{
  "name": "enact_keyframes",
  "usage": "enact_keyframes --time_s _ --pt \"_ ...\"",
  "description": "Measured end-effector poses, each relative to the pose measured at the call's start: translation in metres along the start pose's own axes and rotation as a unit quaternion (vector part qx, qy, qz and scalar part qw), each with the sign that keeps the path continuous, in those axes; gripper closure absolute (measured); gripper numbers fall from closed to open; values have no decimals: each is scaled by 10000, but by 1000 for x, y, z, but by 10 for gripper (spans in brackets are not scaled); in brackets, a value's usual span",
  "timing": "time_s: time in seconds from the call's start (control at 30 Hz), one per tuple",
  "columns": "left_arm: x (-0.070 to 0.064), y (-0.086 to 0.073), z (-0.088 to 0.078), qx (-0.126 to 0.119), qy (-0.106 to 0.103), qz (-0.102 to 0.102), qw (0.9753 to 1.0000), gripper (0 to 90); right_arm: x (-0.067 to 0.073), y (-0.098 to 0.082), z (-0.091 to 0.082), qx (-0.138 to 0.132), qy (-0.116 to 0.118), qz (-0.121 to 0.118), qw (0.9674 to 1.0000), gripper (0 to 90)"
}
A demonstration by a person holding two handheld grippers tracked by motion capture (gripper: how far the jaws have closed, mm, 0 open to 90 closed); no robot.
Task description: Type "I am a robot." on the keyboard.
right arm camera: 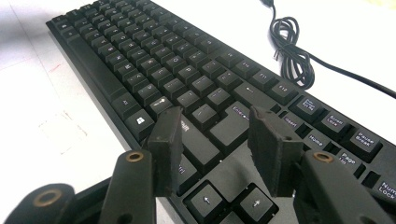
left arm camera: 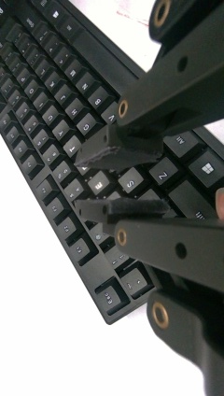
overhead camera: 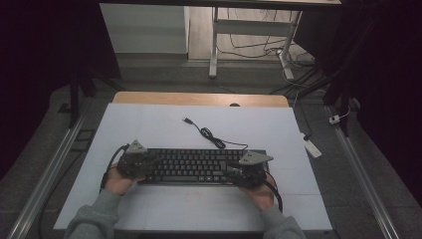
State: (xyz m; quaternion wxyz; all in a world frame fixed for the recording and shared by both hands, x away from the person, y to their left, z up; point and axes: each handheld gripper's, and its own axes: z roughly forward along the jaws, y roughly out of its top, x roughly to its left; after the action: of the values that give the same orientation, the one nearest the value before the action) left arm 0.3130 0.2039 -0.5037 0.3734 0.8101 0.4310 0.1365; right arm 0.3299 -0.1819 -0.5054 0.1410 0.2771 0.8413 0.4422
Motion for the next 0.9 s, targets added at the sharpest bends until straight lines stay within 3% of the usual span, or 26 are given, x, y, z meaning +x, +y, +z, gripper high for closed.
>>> enact_keyframes --time_s 0.23,0.4,0.6,0.9 --pt "1 -1 0 15 13 -50 10000 818 0 0 0 5 -9 -2 10000 550" --pt "4 -3 2 156 -16 -72 9999 886 0 0 0 10 -15 -9 10000 549" --pt "7 -7 6 378 51 -50 9993 890 0 0 0 4 -11 -5 10000 548" --pt "6 -8 10 476 56 6 9988 890 0 0 0 10 -10 -10 10000 548"
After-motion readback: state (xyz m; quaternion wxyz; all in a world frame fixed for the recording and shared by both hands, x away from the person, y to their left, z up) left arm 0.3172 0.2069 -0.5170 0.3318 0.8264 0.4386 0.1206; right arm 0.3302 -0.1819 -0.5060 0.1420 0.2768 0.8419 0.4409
